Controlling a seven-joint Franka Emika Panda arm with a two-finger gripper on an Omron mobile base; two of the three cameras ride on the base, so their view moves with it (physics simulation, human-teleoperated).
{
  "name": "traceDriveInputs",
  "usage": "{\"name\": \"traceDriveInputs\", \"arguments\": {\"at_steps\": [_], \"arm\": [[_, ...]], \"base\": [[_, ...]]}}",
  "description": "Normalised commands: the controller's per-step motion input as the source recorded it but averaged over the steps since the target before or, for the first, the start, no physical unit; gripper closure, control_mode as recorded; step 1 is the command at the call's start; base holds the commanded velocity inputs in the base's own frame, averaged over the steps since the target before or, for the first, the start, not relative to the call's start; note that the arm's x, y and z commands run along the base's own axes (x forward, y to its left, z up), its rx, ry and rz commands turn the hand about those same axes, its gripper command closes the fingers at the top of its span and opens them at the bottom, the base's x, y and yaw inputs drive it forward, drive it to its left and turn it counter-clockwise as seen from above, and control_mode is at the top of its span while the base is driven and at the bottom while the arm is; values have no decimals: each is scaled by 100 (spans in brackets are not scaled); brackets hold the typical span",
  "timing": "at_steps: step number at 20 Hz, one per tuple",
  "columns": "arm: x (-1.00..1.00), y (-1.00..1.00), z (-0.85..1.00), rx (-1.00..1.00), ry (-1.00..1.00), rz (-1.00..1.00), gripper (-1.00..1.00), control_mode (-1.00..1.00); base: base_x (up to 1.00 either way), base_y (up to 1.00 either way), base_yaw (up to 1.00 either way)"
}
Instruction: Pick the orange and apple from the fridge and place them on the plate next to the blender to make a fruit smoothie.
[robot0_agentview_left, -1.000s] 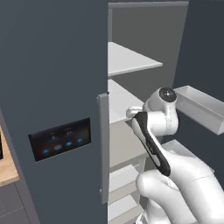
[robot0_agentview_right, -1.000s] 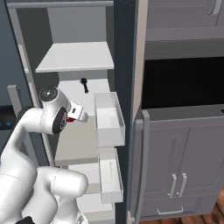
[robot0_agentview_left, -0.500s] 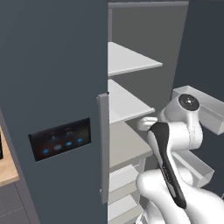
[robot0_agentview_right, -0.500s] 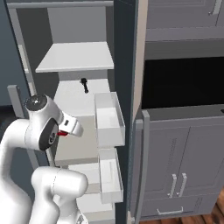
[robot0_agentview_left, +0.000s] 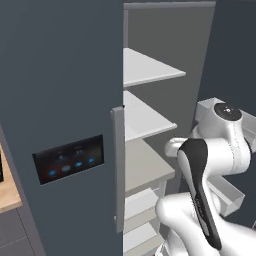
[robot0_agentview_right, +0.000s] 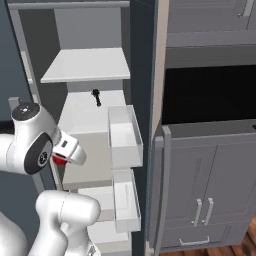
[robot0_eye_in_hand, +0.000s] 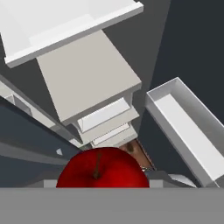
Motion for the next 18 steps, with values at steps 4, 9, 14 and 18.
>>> {"name": "traceDriveInputs", "arguments": {"at_steps": [4, 9, 14, 18], "arm": [[-28, 0, -14, -1, -6, -2, 100, -100], [-22, 0, -4, 0, -6, -7, 100, 100], [0, 0, 0, 0, 0, 0, 100, 100], [0, 0, 0, 0, 0, 0, 100, 100]], "base": [[0, 0, 0], [-44, 15, -29], [-62, 43, -70], [-57, 44, -73]]}}
